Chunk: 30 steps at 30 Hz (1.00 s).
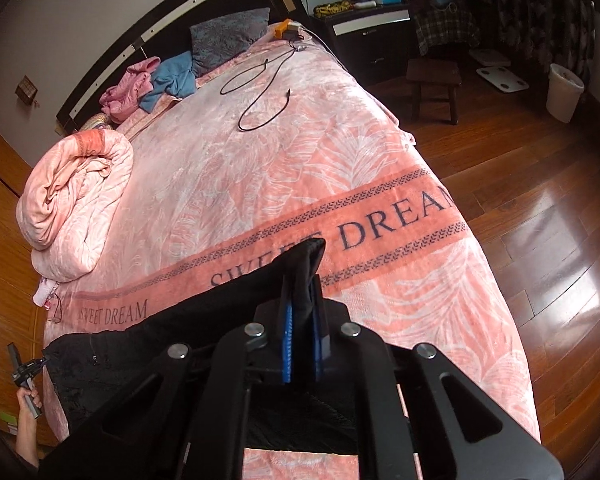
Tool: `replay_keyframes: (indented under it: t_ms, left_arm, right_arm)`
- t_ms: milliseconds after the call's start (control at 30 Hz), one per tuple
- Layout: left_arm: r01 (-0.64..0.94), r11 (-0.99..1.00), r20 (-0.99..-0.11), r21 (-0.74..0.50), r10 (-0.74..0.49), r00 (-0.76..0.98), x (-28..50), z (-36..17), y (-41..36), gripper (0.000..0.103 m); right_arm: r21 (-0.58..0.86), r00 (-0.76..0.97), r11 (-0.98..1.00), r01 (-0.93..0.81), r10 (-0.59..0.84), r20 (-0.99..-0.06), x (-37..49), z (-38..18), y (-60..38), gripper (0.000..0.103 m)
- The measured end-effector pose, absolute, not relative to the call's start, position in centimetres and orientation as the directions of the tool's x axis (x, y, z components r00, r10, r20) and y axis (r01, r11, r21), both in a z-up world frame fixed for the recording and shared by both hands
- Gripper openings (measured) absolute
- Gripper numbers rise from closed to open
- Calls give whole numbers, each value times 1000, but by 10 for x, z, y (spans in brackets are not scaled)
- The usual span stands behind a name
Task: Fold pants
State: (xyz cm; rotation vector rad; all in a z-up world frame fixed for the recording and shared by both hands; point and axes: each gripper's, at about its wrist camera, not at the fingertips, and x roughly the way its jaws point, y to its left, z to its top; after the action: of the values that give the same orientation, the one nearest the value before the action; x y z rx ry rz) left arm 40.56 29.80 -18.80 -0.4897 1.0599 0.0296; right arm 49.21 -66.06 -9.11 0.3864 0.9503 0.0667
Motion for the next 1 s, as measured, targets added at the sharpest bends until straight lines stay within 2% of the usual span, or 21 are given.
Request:
replay_keyframes:
  t_ms: [233,500,1000]
  left_arm:
    - [-207,878,-778,-433,-248,577,363,-151,301,6]
    - [-195,858,-737,-475,-266,622,304,-132,306,6]
    - [-211,844,-725,-493,-266,635,233,-139,315,6]
  right_arm:
    - [367,636,920,135,204,-744,407,-65,-673,6]
    - [414,663,889,195,192,-724,309,-86,-688,6]
    - [473,684,839,269,178,-707,191,-111,-694,6]
